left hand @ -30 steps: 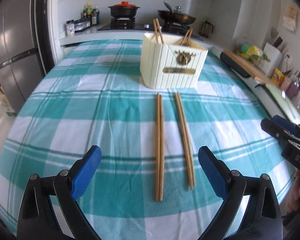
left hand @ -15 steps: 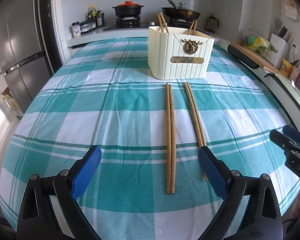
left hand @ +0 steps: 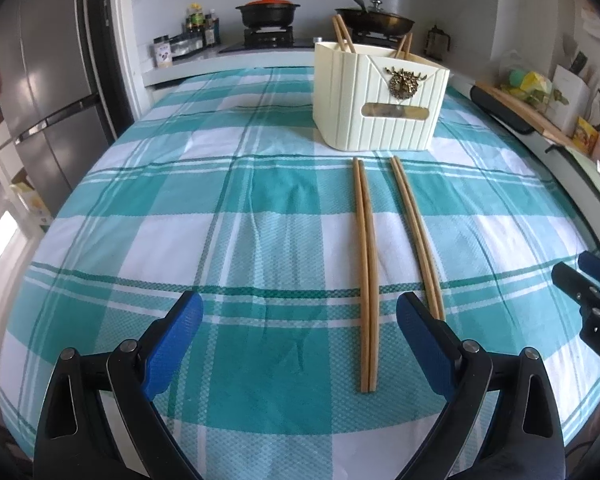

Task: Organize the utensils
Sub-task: 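Move both tools back down toward the remaining chopsticks on the cloth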

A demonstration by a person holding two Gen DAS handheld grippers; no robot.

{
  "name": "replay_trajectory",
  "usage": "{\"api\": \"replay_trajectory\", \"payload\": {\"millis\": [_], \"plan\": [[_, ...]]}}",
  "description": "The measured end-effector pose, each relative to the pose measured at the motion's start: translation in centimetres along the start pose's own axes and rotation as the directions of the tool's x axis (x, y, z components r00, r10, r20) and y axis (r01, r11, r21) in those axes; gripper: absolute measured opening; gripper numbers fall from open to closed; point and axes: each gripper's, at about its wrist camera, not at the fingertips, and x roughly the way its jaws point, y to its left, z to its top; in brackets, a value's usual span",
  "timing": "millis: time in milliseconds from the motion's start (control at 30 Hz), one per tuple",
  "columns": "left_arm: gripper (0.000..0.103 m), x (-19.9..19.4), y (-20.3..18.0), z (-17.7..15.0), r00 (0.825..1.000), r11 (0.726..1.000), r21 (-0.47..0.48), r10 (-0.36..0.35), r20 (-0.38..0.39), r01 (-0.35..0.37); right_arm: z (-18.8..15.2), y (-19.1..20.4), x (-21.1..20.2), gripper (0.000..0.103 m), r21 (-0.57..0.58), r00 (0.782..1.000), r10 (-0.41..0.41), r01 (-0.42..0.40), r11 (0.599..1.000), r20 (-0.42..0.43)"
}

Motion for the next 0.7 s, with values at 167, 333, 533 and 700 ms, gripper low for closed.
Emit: {"api": "replay_trajectory", "payload": {"millis": [167, 333, 533, 700], "plan": [[0.098, 0.4, 0.3, 0.0, 1.000, 1.000, -0.008, 0.006, -0.006, -0.006, 0.0, 0.4, 0.4, 0.057, -0.011, 1.000, -0.008, 0.008, 1.000, -0.008], [0.098, 0.8, 0.6, 0.1, 1.000, 1.000, -0.012, 0.009, -0.010, -0.009, 0.1, 0.7, 0.8, 0.057, -0.018, 1.000, -0.011, 0.011, 1.000, -0.018], [0.098, 1.4, 1.0, 0.3, 1.000, 1.000, -0.018, 0.016, -0.018, -0.016, 0.3, 1.1, 1.3, 0.057, -0.026, 1.000, -0.005, 0.005, 1.000, -0.027], [0.098, 1.8, 1.7, 0.5, 0.999, 0.999, -0.034, 0.032, -0.024, -0.033, 1.3, 1.1, 2.3, 0.057, 0.016, 0.997, 0.066, -0.065, 0.998, -0.042]]}}
